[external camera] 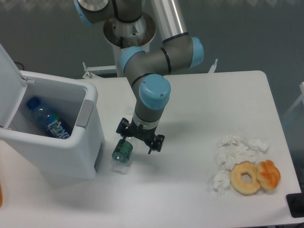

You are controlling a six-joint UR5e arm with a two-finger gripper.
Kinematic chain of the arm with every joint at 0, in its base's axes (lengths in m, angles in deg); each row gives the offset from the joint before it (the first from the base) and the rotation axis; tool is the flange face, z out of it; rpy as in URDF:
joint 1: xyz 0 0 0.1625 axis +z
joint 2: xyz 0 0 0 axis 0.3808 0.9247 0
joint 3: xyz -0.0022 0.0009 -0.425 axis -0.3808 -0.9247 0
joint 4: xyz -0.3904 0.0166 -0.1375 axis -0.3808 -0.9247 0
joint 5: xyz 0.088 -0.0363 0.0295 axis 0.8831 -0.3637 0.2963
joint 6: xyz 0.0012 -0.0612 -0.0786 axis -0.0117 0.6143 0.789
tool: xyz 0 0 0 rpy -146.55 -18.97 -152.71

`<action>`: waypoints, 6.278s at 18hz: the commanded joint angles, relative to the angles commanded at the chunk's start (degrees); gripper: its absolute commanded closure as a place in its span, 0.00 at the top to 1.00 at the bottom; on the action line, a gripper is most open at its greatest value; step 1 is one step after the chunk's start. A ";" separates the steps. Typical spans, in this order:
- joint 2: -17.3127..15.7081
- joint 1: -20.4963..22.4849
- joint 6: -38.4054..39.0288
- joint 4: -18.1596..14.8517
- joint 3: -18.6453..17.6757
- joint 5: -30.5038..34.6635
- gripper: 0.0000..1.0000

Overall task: Pick up the plastic bottle
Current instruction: 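Lower the gripper over the bottle's neck end, then descend further and close the gripper around the bottle, then lift the grasped bottle upright off the table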

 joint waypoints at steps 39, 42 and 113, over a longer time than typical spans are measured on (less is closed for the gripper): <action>5.18 -3.78 2.10 1.14 3.34 -0.62 1.00; 5.36 -4.13 2.37 1.23 3.52 -0.62 1.00; -3.25 4.83 -17.84 -2.29 18.99 6.15 0.55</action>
